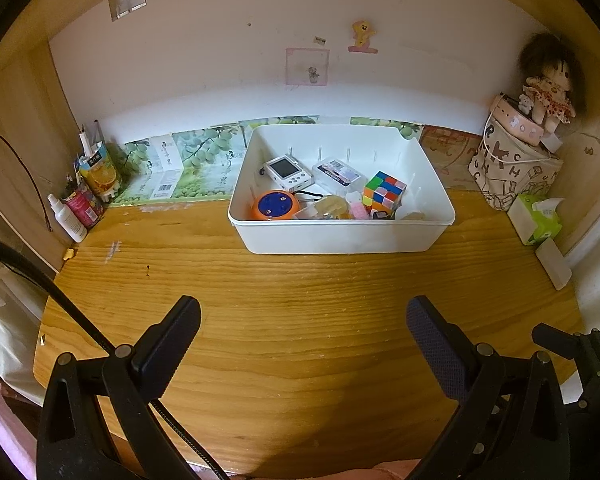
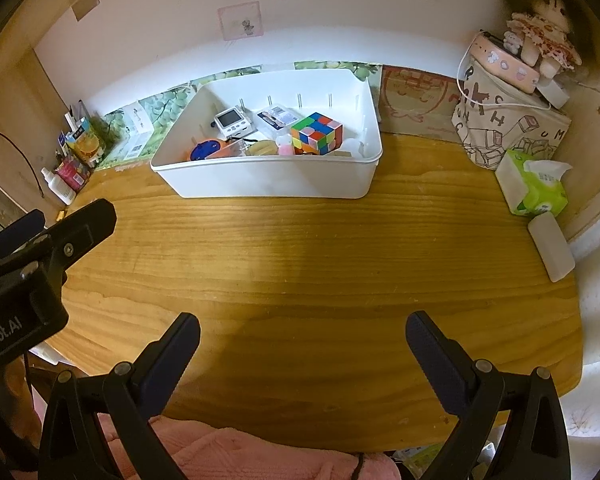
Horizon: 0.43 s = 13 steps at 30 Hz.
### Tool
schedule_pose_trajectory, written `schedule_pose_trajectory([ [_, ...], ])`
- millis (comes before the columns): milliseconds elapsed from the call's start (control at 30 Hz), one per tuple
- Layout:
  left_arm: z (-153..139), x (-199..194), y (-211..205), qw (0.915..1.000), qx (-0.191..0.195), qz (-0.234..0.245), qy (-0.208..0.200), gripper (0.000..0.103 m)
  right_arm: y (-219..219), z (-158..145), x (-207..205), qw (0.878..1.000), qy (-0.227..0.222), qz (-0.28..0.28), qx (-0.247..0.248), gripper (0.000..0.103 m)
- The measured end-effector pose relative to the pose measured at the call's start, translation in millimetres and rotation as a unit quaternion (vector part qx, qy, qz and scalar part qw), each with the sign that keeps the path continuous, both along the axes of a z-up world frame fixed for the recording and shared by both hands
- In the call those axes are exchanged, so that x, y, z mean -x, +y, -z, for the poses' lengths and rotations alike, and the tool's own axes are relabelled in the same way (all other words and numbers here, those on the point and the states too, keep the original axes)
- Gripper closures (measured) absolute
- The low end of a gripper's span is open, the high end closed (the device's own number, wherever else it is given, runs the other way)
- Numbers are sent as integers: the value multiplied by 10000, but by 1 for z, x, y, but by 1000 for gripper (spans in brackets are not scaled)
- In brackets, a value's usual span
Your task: Organize rigid objects
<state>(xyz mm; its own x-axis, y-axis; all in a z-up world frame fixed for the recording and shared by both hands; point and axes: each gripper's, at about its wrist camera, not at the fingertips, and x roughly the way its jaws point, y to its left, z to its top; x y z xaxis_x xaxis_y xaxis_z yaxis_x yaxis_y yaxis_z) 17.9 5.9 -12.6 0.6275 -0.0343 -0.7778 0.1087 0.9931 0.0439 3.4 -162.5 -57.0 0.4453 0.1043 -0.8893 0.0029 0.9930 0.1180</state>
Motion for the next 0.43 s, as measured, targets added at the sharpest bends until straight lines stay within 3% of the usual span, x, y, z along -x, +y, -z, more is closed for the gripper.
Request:
schedule_pose_trajectory([
  [433,2,0,0,10000,-38,33,41,1,1,2,-2,10000,70,-27,31,0],
])
